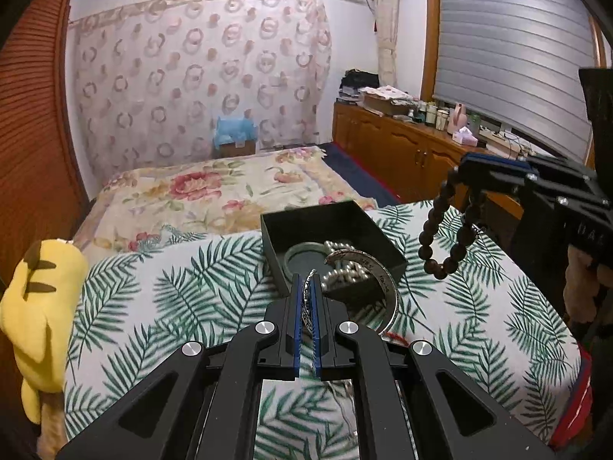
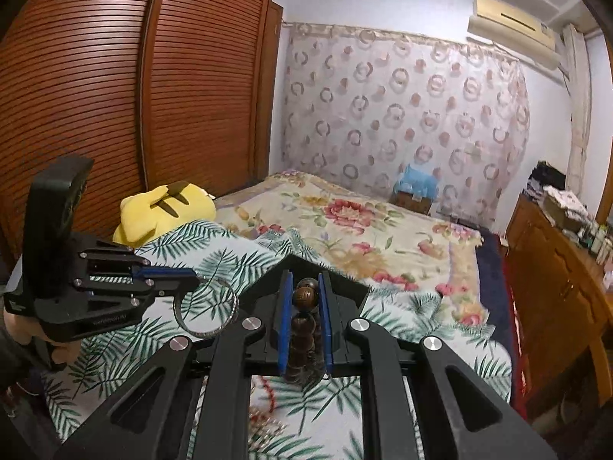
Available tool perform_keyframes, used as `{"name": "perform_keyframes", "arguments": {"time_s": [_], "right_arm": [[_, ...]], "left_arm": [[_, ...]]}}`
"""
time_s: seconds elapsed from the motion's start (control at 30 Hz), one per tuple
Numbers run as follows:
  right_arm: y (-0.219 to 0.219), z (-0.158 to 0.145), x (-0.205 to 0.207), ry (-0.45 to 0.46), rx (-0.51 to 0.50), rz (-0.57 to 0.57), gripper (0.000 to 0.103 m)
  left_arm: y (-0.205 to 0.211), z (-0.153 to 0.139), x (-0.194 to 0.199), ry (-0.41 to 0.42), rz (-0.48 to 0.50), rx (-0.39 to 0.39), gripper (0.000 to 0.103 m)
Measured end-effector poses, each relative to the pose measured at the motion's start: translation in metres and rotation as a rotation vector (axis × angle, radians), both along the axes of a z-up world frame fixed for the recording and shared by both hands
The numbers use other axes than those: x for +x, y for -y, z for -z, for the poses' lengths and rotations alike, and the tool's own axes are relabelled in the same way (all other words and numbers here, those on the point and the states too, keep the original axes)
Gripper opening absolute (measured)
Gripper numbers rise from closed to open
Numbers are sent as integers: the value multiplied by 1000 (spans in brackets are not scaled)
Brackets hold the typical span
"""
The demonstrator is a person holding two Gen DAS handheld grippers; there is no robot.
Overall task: Organize jewelry
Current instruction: 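Carry the bead bracelet and silver bangle over the black box with both tools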
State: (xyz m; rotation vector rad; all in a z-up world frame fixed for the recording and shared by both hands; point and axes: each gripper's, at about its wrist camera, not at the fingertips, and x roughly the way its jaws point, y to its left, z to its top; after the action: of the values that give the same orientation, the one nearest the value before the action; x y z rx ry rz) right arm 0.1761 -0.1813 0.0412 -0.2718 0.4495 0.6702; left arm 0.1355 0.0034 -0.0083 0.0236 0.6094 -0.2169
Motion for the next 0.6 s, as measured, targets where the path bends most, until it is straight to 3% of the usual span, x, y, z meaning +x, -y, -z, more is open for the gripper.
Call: {"name": "perform_keyframes", "arguments": {"time_s": [0.3, 0.6], "right_arm": [[-12, 5, 42, -26, 19, -38, 15], [-19, 57, 78, -161, 45, -41, 15]], "left_arm": [[-4, 2, 37, -14, -7, 0, 3], [-3, 10, 65, -44, 2, 8, 4]]}}
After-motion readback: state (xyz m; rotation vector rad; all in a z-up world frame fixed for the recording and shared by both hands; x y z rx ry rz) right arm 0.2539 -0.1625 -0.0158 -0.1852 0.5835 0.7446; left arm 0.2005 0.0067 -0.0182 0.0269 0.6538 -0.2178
